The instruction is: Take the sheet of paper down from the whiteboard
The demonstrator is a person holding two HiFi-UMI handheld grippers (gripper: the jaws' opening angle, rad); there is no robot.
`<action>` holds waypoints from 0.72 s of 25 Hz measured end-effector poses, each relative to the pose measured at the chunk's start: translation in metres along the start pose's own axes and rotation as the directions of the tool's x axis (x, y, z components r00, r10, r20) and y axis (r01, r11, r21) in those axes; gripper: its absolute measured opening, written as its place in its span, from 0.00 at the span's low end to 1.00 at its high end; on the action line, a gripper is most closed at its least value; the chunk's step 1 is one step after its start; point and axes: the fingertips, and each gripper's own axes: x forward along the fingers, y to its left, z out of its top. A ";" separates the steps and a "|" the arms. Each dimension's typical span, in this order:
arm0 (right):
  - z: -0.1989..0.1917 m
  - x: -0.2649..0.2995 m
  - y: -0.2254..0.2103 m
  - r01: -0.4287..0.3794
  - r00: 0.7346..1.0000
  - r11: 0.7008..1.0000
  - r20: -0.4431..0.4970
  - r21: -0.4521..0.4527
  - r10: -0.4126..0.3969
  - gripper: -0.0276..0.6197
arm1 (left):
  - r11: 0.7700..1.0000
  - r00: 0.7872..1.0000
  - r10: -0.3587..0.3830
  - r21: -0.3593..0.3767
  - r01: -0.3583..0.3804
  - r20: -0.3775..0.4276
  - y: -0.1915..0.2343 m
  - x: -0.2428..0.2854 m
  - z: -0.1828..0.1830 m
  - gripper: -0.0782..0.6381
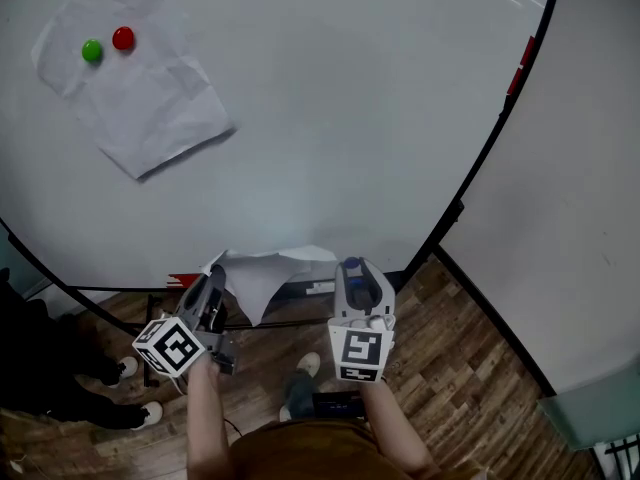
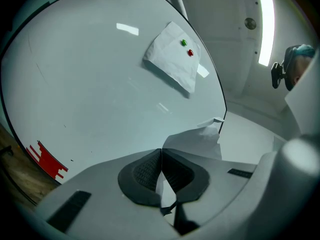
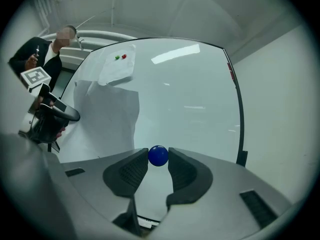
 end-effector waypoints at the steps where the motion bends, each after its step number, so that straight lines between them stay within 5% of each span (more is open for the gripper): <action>1: -0.001 -0.001 -0.002 0.001 1.000 1.000 -0.001 0.001 0.000 0.25 | 1.000 1.000 0.002 0.000 -0.002 -0.001 -0.001 -0.001 -0.001 0.14; 18: -0.006 -0.004 0.003 -0.009 1.000 1.000 -0.021 0.003 0.010 0.25 | 1.000 1.000 0.004 -0.026 -0.004 -0.017 -0.002 -0.008 -0.005 0.14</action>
